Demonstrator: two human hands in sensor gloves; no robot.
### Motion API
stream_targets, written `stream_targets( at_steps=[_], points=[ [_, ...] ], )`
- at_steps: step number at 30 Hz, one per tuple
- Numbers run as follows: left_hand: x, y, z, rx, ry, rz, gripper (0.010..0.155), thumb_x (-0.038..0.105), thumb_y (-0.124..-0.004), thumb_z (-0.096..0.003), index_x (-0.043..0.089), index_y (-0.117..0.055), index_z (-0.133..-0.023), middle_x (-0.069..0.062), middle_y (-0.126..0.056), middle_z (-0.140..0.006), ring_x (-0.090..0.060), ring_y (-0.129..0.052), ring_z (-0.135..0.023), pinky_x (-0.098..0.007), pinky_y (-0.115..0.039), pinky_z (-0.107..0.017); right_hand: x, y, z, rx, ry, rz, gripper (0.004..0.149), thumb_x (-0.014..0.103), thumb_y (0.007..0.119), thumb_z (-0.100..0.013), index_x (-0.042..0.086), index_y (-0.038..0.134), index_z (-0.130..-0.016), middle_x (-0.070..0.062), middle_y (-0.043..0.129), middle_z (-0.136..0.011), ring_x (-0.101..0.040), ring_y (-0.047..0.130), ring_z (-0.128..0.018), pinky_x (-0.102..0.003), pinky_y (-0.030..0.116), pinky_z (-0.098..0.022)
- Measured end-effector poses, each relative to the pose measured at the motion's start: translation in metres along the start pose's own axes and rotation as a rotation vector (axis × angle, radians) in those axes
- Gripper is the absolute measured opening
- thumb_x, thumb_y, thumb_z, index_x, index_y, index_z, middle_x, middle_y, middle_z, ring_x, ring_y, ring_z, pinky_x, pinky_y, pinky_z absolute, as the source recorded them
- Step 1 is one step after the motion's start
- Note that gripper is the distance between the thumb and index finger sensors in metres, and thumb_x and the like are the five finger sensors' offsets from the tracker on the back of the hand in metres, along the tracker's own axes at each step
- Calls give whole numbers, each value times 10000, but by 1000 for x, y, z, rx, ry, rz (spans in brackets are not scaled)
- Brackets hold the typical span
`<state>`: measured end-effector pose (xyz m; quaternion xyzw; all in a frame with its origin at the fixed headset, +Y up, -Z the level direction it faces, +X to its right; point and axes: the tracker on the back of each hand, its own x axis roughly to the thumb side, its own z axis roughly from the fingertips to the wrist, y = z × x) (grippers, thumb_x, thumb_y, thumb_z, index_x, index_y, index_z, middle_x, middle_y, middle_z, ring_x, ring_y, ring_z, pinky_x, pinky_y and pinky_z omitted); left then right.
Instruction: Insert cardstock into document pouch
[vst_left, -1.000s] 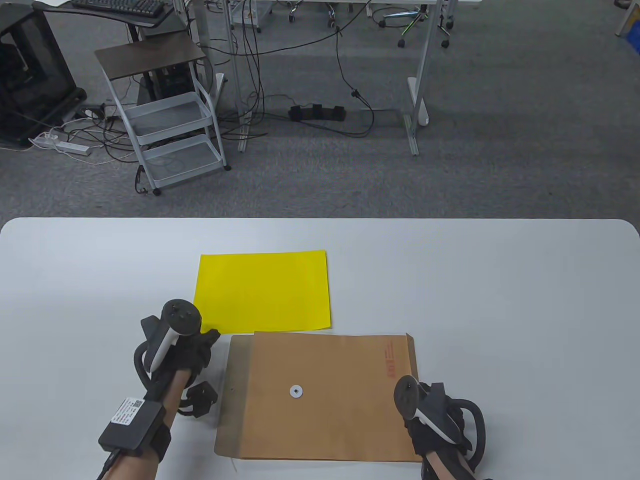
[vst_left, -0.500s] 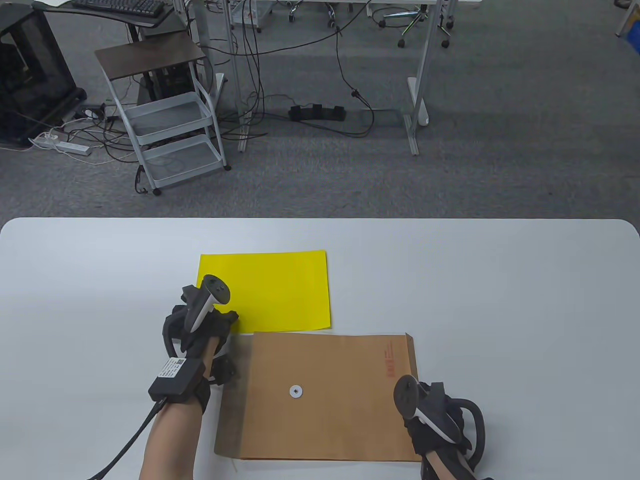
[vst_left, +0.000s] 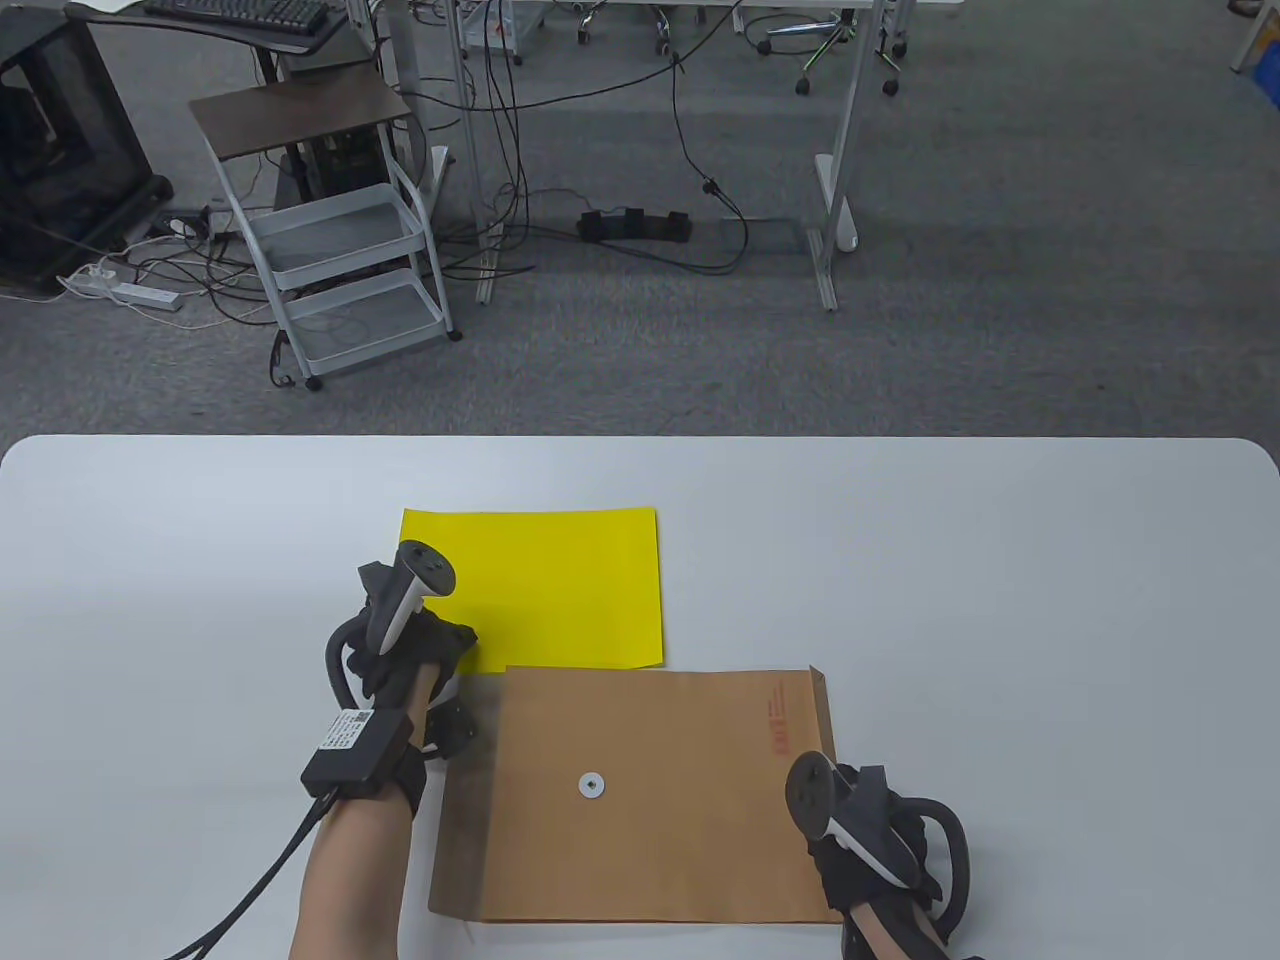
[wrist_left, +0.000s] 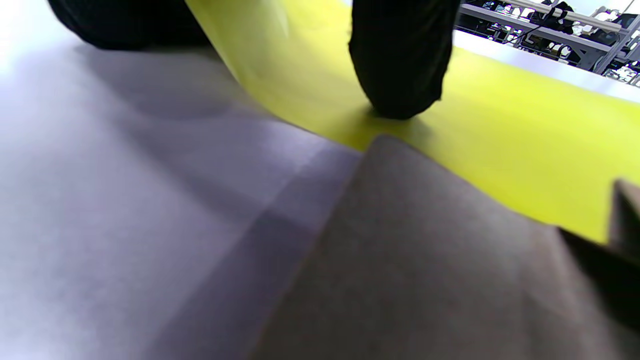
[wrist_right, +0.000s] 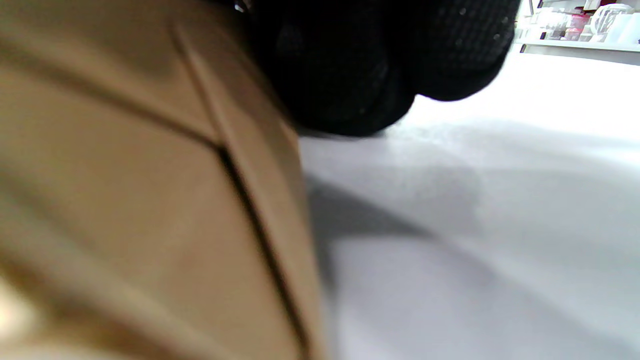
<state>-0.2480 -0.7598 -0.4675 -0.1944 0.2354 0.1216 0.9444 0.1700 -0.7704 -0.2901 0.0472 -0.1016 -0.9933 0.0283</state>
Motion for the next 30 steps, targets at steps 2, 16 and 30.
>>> stream_targets(
  at_steps=[2, 16, 30],
  points=[
    [-1, -1, 2, 32, 12, 0, 1081, 459, -852, -548, -194, -243, -1156, -280, -591, -1030, -508, -678, -885, -701, -610, -686, 0, 0, 0, 0, 0, 1, 314, 186, 638, -750, -39, 642, -969, -144, 846, -684, -192, 946, -456, -429, 797, -432],
    [-9, 12, 30, 349, 31, -124, 533, 273, -821, -604, 28, -669, -1052, -31, -923, -863, -281, -1075, -655, -436, -923, -507, 0, 0, 0, 2, 19, -8, 313, 189, 643, -751, -33, 640, -972, -139, 847, -684, -190, 946, -456, -428, 798, -432],
    [-14, 106, 113, 497, -5, -223, 404, 153, -720, -629, 45, -701, -1018, -113, -957, -871, -233, -1114, -553, -378, -949, -437, 1, 0, -1, 1, 15, -1, 298, 177, 638, -760, -33, 640, -971, -139, 844, -686, -190, 945, -456, -428, 797, -433]
  ],
)
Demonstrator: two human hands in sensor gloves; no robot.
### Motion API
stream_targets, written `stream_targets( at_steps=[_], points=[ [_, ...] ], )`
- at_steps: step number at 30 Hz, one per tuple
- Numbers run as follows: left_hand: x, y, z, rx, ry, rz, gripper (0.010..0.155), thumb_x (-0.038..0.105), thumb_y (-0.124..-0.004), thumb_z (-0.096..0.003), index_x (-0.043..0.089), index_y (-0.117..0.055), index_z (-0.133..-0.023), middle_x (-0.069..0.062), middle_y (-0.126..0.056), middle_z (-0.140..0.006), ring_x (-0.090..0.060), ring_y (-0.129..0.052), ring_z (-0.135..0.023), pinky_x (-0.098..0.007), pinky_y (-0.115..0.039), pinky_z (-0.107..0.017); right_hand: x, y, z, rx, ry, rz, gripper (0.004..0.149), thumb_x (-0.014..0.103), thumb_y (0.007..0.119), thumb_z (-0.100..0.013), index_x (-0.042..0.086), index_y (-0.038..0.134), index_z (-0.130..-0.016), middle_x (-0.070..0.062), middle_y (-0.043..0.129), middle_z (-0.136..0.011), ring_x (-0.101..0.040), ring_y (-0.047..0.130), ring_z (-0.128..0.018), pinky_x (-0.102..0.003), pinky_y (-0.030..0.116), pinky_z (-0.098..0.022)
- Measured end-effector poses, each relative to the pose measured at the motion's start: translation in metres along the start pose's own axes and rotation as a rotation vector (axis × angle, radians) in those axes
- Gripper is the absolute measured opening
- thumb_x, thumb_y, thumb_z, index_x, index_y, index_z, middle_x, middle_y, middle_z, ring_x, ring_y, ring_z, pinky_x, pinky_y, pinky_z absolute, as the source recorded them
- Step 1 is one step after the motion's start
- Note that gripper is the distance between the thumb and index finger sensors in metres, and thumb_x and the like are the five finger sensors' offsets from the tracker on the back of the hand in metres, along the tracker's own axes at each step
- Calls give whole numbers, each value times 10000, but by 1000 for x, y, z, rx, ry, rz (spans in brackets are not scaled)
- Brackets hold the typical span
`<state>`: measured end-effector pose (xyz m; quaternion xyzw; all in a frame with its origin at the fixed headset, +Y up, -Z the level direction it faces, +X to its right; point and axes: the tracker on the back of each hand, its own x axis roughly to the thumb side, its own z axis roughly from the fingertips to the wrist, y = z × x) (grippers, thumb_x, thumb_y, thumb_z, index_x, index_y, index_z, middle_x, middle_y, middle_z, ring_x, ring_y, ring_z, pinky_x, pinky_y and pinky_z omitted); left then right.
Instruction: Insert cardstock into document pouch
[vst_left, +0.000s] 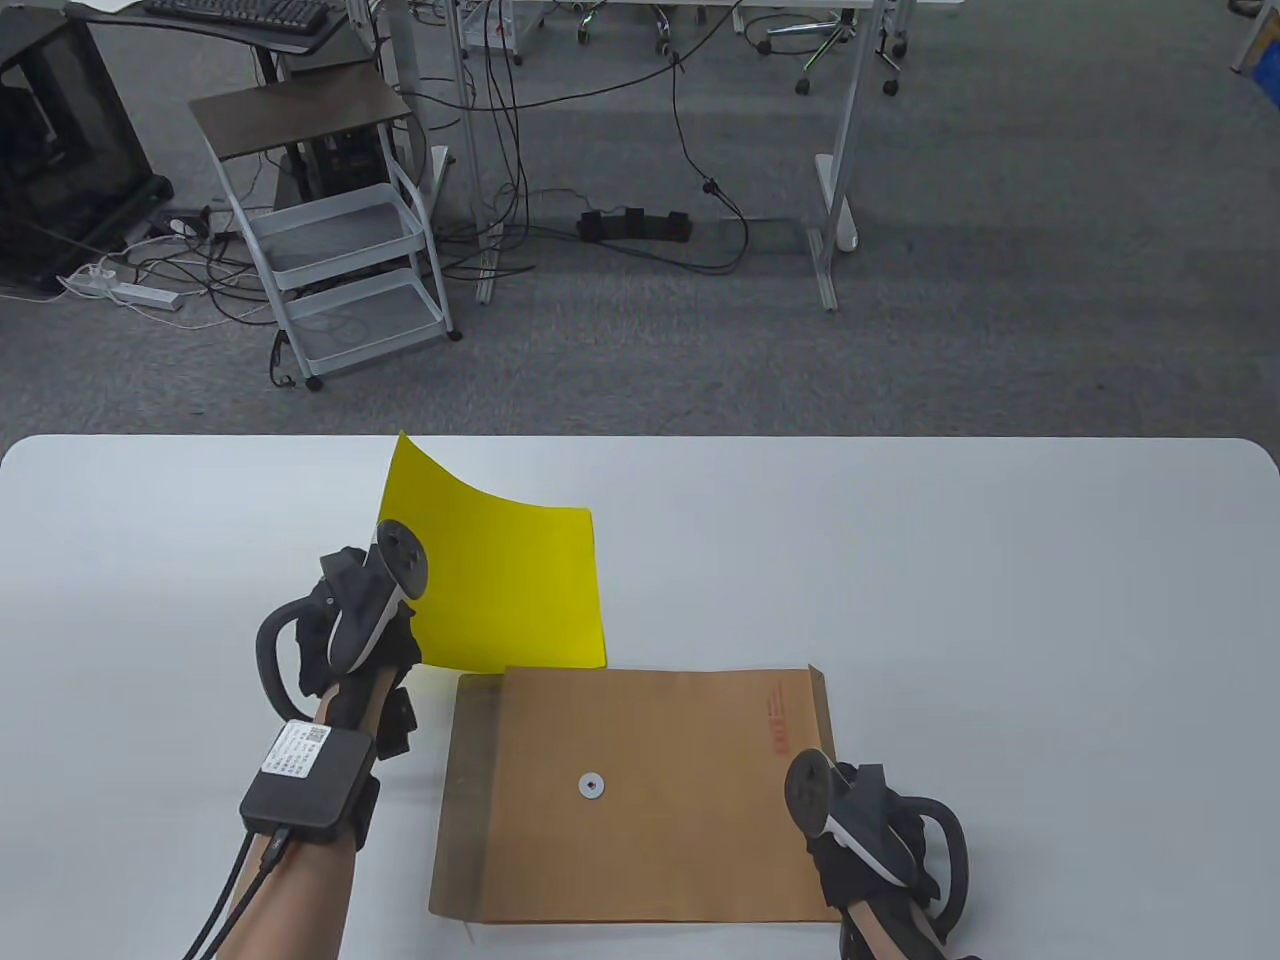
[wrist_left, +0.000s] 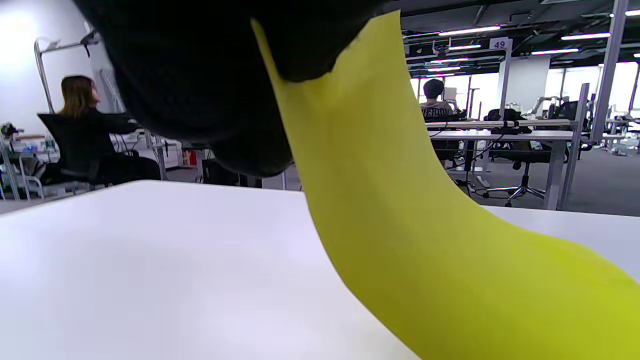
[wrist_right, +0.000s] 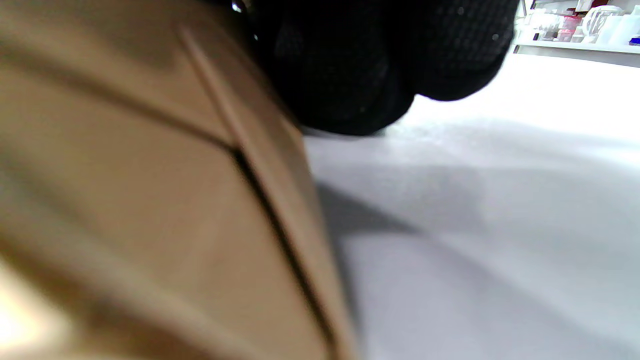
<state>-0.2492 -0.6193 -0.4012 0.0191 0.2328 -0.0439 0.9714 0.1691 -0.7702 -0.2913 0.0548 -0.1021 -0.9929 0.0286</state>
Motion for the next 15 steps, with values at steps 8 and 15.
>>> stream_targets(
  at_steps=[8, 15],
  points=[
    [-31, 89, 26, 90, 50, 84, 385, 138, -662, -656, 59, -667, -1033, -120, -918, -882, -262, -1060, -577, -439, -894, -489, 0, 0, 0, -4, -1, 7, 296, 177, 632, -764, -34, 638, -973, -138, 844, -687, -189, 944, -458, -426, 797, -434],
    [-53, 133, 36, 77, 82, 21, 324, 170, -692, -651, 112, -791, -954, -99, -983, -778, -278, -1064, -503, -462, -885, -462, 0, 0, 0, -5, 0, 9, 296, 177, 633, -763, -33, 639, -972, -137, 844, -687, -188, 944, -458, -426, 797, -433]
  ],
)
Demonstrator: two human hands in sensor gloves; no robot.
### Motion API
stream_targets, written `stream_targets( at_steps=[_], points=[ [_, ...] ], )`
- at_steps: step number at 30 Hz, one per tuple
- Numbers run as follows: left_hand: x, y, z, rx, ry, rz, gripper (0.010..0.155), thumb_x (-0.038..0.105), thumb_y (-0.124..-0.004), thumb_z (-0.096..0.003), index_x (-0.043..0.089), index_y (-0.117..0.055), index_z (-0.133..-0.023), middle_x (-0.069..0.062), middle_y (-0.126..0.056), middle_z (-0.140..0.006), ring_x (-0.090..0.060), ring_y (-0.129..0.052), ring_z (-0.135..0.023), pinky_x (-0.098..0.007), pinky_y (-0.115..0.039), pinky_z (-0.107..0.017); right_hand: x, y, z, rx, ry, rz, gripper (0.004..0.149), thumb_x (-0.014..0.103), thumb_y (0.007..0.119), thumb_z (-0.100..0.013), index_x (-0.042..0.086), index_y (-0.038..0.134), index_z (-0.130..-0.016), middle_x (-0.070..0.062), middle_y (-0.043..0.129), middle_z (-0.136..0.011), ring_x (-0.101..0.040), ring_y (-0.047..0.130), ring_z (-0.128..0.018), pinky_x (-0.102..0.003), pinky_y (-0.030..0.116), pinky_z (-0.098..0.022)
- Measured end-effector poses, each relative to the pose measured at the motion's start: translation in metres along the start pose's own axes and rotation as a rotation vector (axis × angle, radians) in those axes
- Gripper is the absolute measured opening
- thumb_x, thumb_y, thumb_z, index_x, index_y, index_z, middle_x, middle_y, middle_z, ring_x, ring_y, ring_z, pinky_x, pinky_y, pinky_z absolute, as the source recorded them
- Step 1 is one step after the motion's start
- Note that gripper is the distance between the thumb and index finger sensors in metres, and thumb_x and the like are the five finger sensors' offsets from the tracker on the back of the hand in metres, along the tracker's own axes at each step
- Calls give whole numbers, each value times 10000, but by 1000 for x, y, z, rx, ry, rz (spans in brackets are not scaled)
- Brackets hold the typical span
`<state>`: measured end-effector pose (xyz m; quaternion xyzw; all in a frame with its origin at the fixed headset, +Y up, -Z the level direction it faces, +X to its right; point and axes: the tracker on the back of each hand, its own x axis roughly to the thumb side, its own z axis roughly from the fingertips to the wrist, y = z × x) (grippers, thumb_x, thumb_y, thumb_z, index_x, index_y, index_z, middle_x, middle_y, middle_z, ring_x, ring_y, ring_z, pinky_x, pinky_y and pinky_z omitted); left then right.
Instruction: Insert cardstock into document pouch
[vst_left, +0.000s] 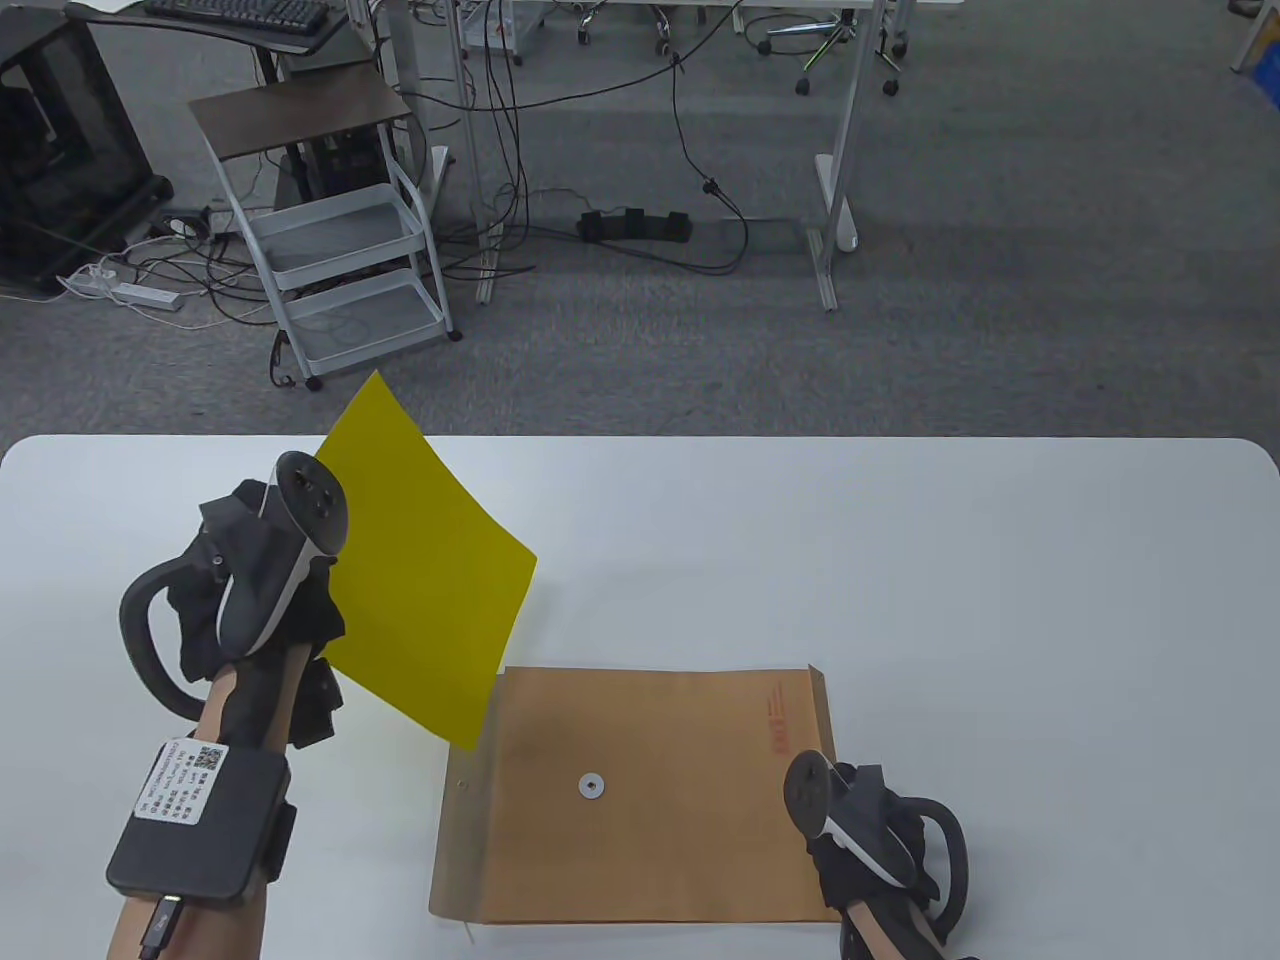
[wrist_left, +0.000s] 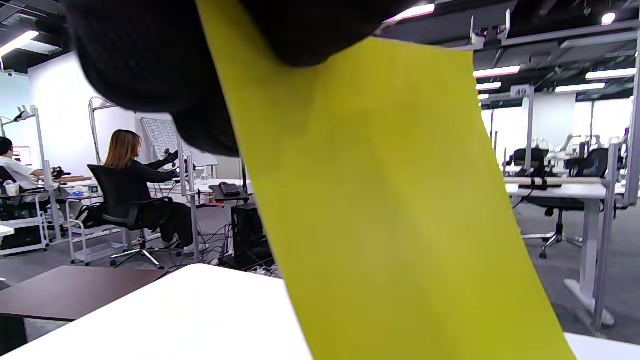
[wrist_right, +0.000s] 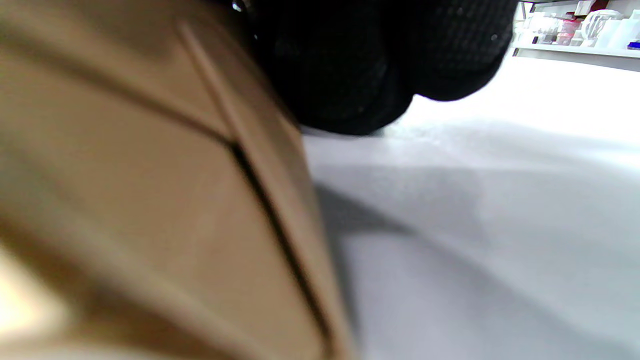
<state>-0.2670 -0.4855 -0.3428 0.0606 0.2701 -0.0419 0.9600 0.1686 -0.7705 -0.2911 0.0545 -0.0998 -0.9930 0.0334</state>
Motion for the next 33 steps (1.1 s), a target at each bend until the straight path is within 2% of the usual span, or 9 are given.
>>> stream_targets(
  at_steps=[3, 6, 11, 14, 19, 27, 33],
  points=[
    [-3, 1, 0, -53, 8, -83, 316, 174, -714, -641, 115, -834, -927, -100, -1007, -740, -280, -1069, -470, -465, -887, -444, 0, 0, 0, -1, -1, -1, 306, 185, 634, -757, -32, 638, -973, -138, 844, -688, -188, 944, -458, -425, 796, -435],
    [-3, -5, -3, -163, 15, -219, 312, 183, -719, -640, 128, -845, -919, -86, -1013, -732, -269, -1070, -465, -456, -891, -443, 0, 0, 0, -1, -1, -2, 303, 183, 632, -760, -32, 638, -973, -137, 844, -688, -187, 943, -459, -426, 797, -434],
    [-5, -13, -7, -170, 20, -289, 306, 181, -727, -636, 139, -861, -907, -83, -1022, -720, -266, -1072, -456, -455, -892, -440, 0, 1, 0, 1, -2, -5, 302, 182, 631, -760, -31, 637, -974, -138, 844, -689, -187, 943, -460, -426, 796, -435],
    [-9, -16, -10, -185, 24, -253, 306, 182, -726, -636, 140, -860, -907, -86, -1020, -722, -270, -1070, -457, -457, -890, -442, 0, 1, 0, 0, -2, -4, 304, 183, 632, -759, -32, 638, -974, -137, 843, -689, -187, 943, -459, -426, 796, -435],
    [-16, -17, -13, -138, 45, -266, 305, 183, -721, -635, 148, -858, -905, -79, -1020, -719, -263, -1071, -454, -453, -892, -440, 0, 1, 0, -1, -2, -3, 306, 185, 633, -758, -32, 638, -973, -137, 844, -688, -188, 943, -458, -425, 796, -434],
    [-27, -21, -18, -178, 53, -129, 303, 175, -711, -639, 147, -853, -904, -83, -1012, -724, -270, -1064, -462, -459, -885, -447, 0, 1, 0, -2, -2, -1, 306, 186, 633, -757, -31, 639, -973, -137, 844, -688, -187, 943, -458, -426, 796, -434],
    [-30, -40, -22, -194, 51, -115, 305, 176, -705, -642, 152, -844, -912, -81, -1005, -740, -276, -1063, -482, -464, -883, -461, 0, 1, 0, -1, -2, -1, 309, 187, 634, -755, -31, 639, -973, -138, 844, -688, -188, 944, -458, -426, 797, -434]
  ],
)
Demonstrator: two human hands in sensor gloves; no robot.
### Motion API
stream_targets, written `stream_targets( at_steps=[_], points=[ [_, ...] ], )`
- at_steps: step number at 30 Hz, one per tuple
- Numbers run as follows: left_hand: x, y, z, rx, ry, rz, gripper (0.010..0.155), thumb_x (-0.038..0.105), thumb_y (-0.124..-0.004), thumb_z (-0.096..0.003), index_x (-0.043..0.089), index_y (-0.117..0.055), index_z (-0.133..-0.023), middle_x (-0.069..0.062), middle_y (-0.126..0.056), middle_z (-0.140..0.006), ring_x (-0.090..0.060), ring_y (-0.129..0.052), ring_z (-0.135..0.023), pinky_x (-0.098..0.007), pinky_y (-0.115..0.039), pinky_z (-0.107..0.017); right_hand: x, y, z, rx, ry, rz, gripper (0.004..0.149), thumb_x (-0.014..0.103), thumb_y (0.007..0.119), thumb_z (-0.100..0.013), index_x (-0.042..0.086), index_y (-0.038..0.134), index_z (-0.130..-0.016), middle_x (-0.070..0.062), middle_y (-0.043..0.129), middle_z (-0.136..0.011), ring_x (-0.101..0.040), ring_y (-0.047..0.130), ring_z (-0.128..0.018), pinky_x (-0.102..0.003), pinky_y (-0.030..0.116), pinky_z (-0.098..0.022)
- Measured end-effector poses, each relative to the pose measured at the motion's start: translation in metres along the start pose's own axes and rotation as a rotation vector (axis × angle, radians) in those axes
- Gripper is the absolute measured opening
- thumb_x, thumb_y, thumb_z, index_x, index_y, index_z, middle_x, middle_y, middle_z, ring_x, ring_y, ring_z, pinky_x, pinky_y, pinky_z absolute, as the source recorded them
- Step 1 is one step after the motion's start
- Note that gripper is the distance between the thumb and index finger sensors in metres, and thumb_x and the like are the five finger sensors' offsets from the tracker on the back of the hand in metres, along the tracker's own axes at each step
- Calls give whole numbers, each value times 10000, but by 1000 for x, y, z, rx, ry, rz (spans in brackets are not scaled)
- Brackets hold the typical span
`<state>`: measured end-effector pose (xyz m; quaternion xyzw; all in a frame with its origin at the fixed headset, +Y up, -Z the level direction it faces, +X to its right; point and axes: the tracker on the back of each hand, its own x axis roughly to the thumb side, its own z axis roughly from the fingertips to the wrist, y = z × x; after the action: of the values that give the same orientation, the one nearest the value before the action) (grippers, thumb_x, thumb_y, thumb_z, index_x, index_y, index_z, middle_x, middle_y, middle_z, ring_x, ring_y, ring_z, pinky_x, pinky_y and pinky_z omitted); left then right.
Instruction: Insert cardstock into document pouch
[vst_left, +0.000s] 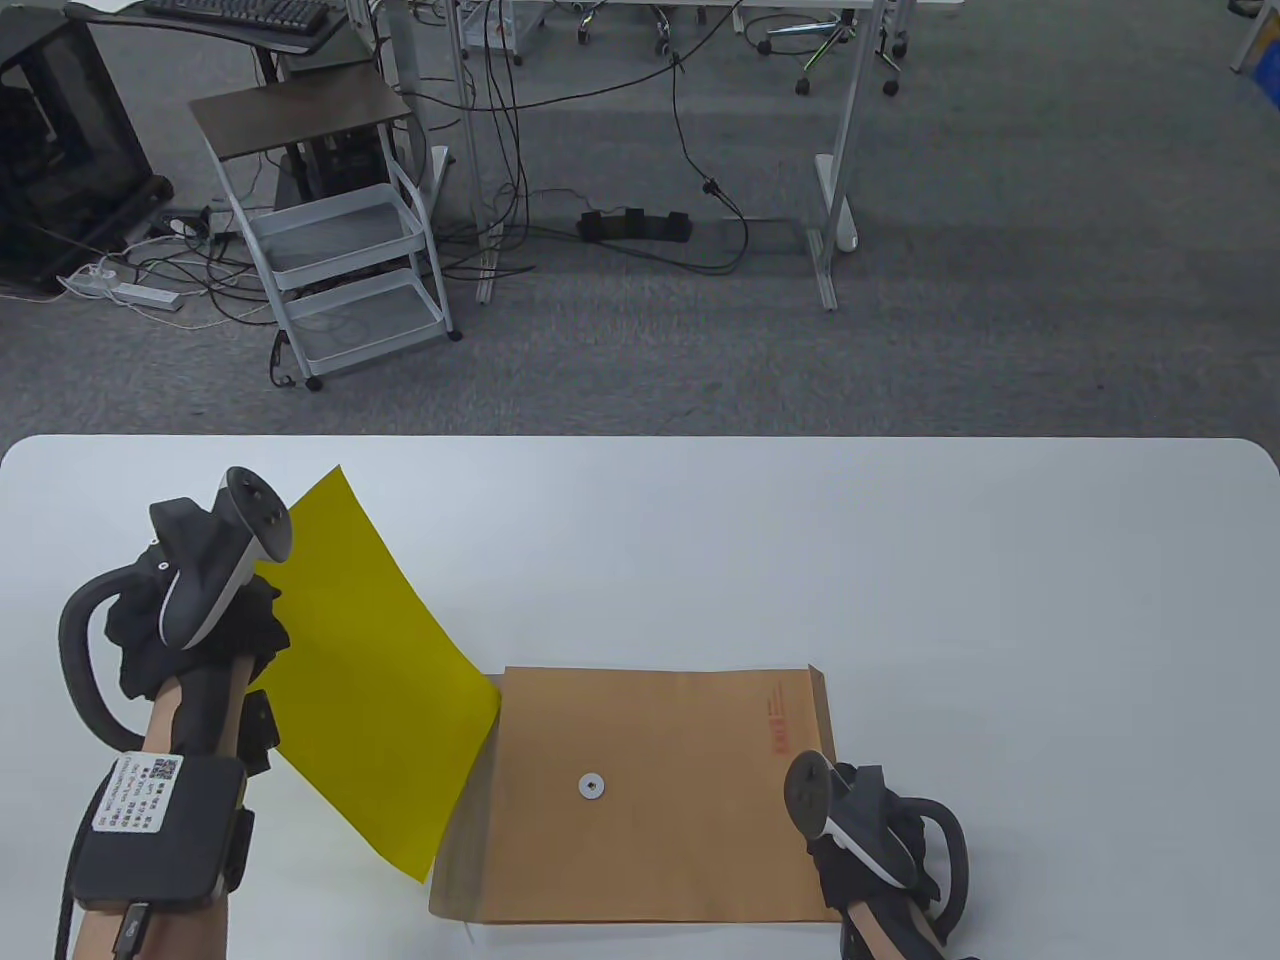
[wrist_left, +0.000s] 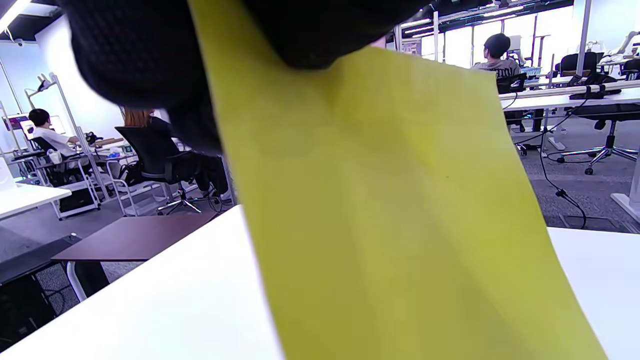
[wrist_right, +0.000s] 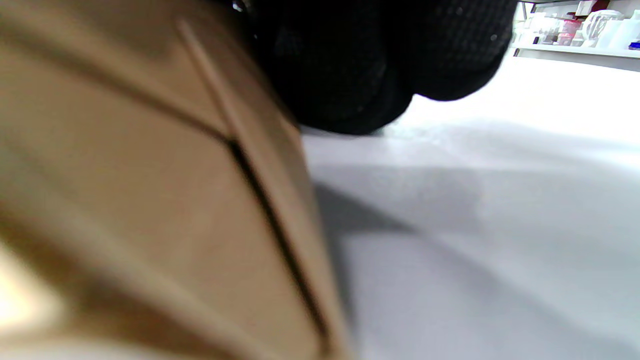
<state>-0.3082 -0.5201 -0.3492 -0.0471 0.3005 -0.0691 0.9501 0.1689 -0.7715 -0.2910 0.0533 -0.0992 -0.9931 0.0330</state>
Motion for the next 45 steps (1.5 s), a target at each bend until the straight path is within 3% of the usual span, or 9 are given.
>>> stream_targets(
  at_steps=[8, 14, 27, 30, 34, 38, 40, 42, 45],
  points=[
    [5, -38, -13, 12, -15, 14, 311, 178, -691, -646, 150, -818, -928, -76, -990, -760, -275, -1057, -503, -464, -879, -475, 0, 0, 0, -1, 0, 1, 306, 185, 633, -757, -32, 638, -973, -137, 844, -687, -187, 943, -458, -426, 797, -434],
    [5, -87, -25, 8, -2, -19, 316, 184, -680, -647, 150, -800, -937, -67, -980, -767, -262, -1054, -508, -457, -880, -477, 0, 0, 0, -1, 0, 1, 307, 186, 633, -757, -32, 639, -973, -138, 843, -688, -187, 943, -458, -426, 797, -434],
    [-21, -183, -36, -208, 52, -11, 347, 180, -659, -657, 108, -751, -984, -86, -959, -790, -257, -1045, -516, -454, -876, -476, 1, 0, 0, -6, 0, 11, 305, 184, 632, -758, -33, 640, -972, -139, 844, -686, -188, 943, -456, -426, 797, -433],
    [-26, -196, -32, -178, 25, -19, 354, 184, -653, -658, 117, -739, -994, -78, -953, -798, -248, -1044, -524, -448, -878, -481, 1, 0, 0, -6, 1, 10, 303, 182, 631, -759, -33, 639, -973, -138, 844, -687, -188, 943, -457, -426, 797, -433],
    [-38, -203, -16, -39, -48, 141, 347, 188, -659, -654, 148, -767, -981, -64, -963, -777, -238, -1046, -506, -440, -883, -472, 1, 0, 0, -7, 1, 10, 306, 185, 632, -758, -33, 639, -973, -138, 844, -687, -187, 943, -457, -426, 797, -433],
    [-51, -210, -2, 3, -112, 302, 343, 190, -667, -651, 157, -789, -971, -60, -973, -759, -229, -1048, -486, -432, -888, -459, 1, 0, 1, -6, 1, 10, 307, 185, 633, -756, -33, 639, -972, -139, 844, -686, -188, 943, -456, -426, 797, -433],
    [-53, -215, -2, -50, -169, 388, 356, 185, -673, -650, 142, -787, -984, -73, -978, -756, -238, -1051, -478, -439, -889, -451, 1, 0, 1, -3, 0, 7, 307, 185, 634, -756, -33, 639, -972, -140, 843, -687, -189, 943, -456, -427, 796, -434],
    [-59, -215, -3, -193, -162, 480, 381, 195, -655, -661, 113, -736, -1025, -68, -961, -778, -227, -1045, -496, -430, -887, -461, 1, 0, 1, -2, 0, 1, 307, 185, 633, -757, -33, 638, -973, -139, 843, -687, -189, 943, -457, -427, 796, -434],
    [-61, -219, -4, -274, -151, 583, 397, 187, -656, -666, 76, -720, -1041, -91, -957, -788, -251, -1043, -505, -449, -880, -462, 1, 0, 1, -2, 0, -2, 309, 186, 634, -755, -33, 638, -973, -138, 843, -687, -188, 942, -458, -427, 796, -434]
  ],
)
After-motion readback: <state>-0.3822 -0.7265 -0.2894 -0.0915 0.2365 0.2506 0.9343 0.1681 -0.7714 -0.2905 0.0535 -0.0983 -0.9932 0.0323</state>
